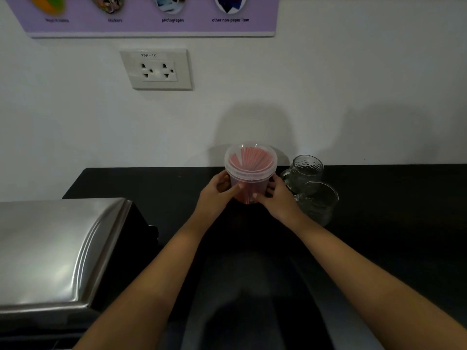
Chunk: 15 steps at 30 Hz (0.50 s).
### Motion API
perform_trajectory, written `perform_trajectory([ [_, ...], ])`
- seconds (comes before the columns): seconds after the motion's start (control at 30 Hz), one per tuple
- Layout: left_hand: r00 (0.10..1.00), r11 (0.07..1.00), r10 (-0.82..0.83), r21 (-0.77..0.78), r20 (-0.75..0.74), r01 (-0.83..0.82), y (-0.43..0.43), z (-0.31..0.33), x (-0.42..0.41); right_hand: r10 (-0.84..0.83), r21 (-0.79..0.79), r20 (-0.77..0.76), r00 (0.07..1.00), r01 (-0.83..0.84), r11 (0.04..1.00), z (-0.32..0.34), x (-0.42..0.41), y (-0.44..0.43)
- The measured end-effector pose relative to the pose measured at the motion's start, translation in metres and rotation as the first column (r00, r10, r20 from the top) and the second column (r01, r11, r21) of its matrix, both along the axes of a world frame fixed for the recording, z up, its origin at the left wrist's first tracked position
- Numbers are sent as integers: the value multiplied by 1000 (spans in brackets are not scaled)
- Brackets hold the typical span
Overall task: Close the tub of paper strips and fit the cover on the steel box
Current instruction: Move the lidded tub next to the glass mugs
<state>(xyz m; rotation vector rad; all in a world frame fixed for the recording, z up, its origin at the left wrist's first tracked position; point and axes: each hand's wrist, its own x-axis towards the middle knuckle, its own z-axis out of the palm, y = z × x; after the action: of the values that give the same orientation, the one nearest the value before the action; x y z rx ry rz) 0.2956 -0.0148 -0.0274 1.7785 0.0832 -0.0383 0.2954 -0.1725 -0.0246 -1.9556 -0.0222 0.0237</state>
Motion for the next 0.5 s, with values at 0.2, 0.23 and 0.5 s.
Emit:
perform_trajectory([
  [0.2, 998, 999, -40, -18, -47, 40, -1, 8, -44, -13, -48, -151, 988, 6, 999, 4, -35, -6],
  [0.23, 998, 999, -42, -21, -56, 41, -1, 11, -54, -12, -70, -182, 983, -1, 998, 5, -42, -7],
  [0.5, 992, 989, -126, 78, 16, 124, -1, 31, -131, 31, -131, -184, 982, -56, 990, 28, -105, -29],
])
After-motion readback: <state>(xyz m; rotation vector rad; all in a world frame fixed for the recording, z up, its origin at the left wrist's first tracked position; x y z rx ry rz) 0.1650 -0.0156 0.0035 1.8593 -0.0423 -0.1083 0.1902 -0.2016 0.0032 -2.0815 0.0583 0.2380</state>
